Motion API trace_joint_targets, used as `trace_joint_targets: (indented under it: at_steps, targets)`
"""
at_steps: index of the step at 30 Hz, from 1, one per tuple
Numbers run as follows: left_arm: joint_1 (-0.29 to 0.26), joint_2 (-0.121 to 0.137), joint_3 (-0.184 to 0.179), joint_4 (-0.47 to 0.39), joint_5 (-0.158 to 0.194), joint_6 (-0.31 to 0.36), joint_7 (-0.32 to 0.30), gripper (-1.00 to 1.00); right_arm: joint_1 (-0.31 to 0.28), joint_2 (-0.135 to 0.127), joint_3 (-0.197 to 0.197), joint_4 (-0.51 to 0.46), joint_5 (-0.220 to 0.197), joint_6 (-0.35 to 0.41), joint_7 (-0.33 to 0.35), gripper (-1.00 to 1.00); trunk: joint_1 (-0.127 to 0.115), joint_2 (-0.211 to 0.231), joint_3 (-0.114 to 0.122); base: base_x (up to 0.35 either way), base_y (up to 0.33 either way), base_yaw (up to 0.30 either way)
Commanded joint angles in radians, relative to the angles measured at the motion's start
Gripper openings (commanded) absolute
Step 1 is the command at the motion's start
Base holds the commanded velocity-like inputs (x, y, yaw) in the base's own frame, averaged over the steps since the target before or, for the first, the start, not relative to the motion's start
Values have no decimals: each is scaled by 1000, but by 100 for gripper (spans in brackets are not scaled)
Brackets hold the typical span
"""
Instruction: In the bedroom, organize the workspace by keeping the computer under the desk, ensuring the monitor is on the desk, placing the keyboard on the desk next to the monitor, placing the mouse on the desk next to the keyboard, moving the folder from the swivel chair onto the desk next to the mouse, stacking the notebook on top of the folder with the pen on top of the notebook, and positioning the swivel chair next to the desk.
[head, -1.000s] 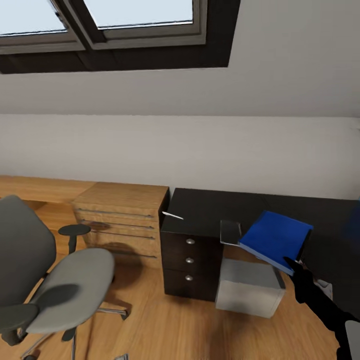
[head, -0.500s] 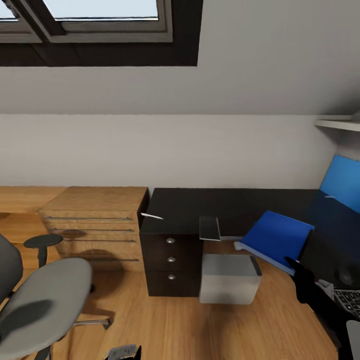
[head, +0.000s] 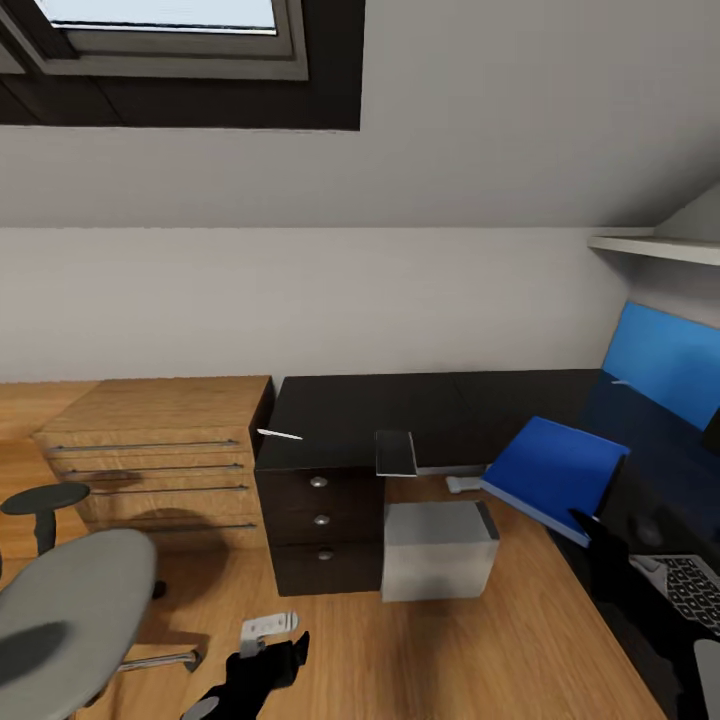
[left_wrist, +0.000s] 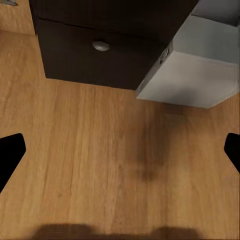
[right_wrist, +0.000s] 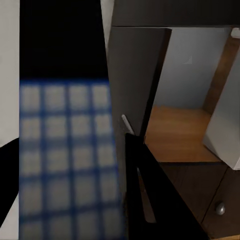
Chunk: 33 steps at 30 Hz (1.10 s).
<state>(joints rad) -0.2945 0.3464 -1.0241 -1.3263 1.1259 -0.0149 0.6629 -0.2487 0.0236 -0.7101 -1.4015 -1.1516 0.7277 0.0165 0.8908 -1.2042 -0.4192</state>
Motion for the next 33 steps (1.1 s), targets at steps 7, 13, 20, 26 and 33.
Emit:
trace_joint_targets:
  at_steps: [7,13,20,26,33]
  targets:
    - [-2,-46,-59,153,1,-28,18,100,-1,3,-5,2,-46,5,2,-100,0,-1,-1,119,-85,-3]
    - [-2,-69,-60,185,-2,-30,20,100,-1,5,-4,1,-49,4,2,-100,0,-1,-1,273,-179,0]
    - [-2,-72,-63,187,-5,-32,20,100,-1,5,-5,5,-47,-38,1,-100,0,-1,-1,198,-143,0]
    - [-2,-73,-66,187,-73,-43,20,100,-1,6,40,25,-43,-267,-5,-100,0,-1,-1,20,-16,0]
    - [-2,-73,-68,187,-95,-90,21,100,-4,2,150,113,-41,-491,-11,-100,0,-1,-1,1,-1,0]
